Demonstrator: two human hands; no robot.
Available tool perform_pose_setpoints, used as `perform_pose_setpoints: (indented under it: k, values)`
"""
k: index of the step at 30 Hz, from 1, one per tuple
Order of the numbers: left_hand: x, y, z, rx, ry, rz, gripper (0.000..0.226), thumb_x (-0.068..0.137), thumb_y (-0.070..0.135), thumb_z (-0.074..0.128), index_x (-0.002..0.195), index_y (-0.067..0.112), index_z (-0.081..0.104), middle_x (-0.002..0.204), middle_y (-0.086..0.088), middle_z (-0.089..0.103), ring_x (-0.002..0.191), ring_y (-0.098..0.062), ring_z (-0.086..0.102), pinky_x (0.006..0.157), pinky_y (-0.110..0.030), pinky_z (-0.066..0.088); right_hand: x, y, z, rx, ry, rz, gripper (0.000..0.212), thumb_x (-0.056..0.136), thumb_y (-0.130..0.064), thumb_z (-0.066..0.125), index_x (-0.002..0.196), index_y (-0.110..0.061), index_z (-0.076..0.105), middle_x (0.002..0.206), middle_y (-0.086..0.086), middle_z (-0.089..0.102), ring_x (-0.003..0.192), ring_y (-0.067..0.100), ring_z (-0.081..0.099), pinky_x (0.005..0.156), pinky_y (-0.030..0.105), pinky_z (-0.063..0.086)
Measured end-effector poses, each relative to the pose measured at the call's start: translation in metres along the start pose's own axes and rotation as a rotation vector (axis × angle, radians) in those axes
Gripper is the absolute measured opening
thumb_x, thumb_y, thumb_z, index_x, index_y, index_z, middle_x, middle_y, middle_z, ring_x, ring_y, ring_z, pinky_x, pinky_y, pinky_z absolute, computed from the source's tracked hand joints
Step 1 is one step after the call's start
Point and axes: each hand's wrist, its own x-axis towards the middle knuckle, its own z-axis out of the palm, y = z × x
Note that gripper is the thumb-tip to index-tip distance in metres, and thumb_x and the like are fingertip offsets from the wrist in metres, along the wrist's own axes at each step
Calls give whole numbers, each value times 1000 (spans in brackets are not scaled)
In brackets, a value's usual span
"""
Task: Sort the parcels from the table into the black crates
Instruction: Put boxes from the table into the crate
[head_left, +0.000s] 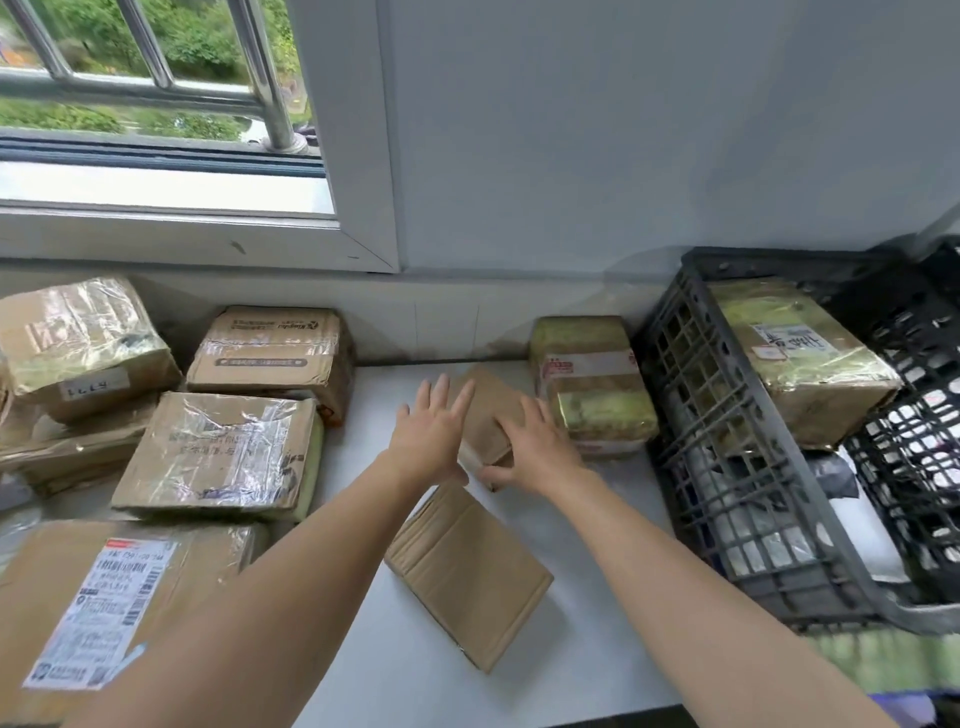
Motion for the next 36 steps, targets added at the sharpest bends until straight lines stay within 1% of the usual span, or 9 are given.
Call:
perform_pose_setpoints:
  k: [3, 6, 13, 19, 25, 29, 32, 34, 36]
  values:
    - [12, 9, 0, -10, -10, 17, 132, 69, 48, 85, 158, 21, -8, 164, -14, -2, 151, -35, -1, 117, -49, 24, -1, 22, -6, 0, -3, -7, 87, 83, -73, 55, 152, -26, 30, 165, 9, 3, 151, 28, -1, 121, 48, 5]
    - [26, 24, -1, -1, -24, 39, 133, 67, 50, 86, 158, 21, -8, 164, -13, 0, 151, -35, -1, 117, -48, 24, -2, 47, -13, 6, 50, 44, 90, 85, -73, 52, 156, -28, 21, 166, 6, 1, 152, 25, -5, 122, 50, 3]
    - [59, 69, -2, -9, -99, 82, 128, 76, 47, 81, 156, 21, -16, 165, -14, -10, 151, -35, -11, 122, -53, 9, 1, 107, -15, 46, 88, 281, 100, 81, -62, 69, 157, -28, 13, 165, 11, -5, 151, 36, -5, 118, 59, 6]
    - [74, 100, 11, 17, -134, 114, 124, 78, 57, 74, 156, 6, -7, 165, -15, -2, 151, -35, -11, 122, -54, 7, -1, 128, -4, 249, 104, 446, 105, 78, -55, 76, 156, -31, 11, 163, 16, -13, 149, 40, 6, 116, 52, 24]
    - [76, 118, 16, -238, -88, 114, 123, 76, 59, 74, 158, 14, -4, 166, -7, 4, 152, -31, -4, 122, -54, 9, -11, 133, -15, 436, 293, 441, 95, 70, -48, 85, 148, -27, 35, 153, 6, 23, 133, 33, 34, 104, 42, 39]
    - [67, 113, 0, -692, 85, 130, 116, 72, 45, 82, 158, 23, 7, 152, -1, 37, 141, -24, 33, 111, -46, 39, -27, 125, -44, 600, 501, 354, 81, 75, -55, 77, 142, -27, 41, 139, 3, 45, 127, 25, 41, 102, 41, 42]
    - [54, 101, -20, -918, 69, 189, 132, 67, 26, 89, 156, 38, -7, 142, 4, 51, 126, -12, 53, 104, -38, 49, -31, 113, -80, 709, 621, 341, 69, 86, -58, 65, 141, -23, 42, 129, 5, 55, 122, 23, 45, 98, 40, 46]
    - [48, 92, -34, -910, 110, 250, 139, 63, 21, 91, 154, 42, -13, 146, 5, 47, 130, -8, 49, 107, -29, 43, -31, 106, -108, 733, 635, 366, 65, 89, -58, 59, 139, -20, 44, 126, 7, 58, 124, 27, 43, 95, 41, 45]
    - [45, 84, -49, -831, 171, 315, 143, 60, 23, 93, 153, 41, -14, 160, 1, 25, 140, -9, 34, 108, -21, 31, -31, 100, -131, 750, 633, 355, 61, 91, -58, 57, 136, -18, 48, 124, 8, 59, 124, 30, 46, 96, 42, 46]
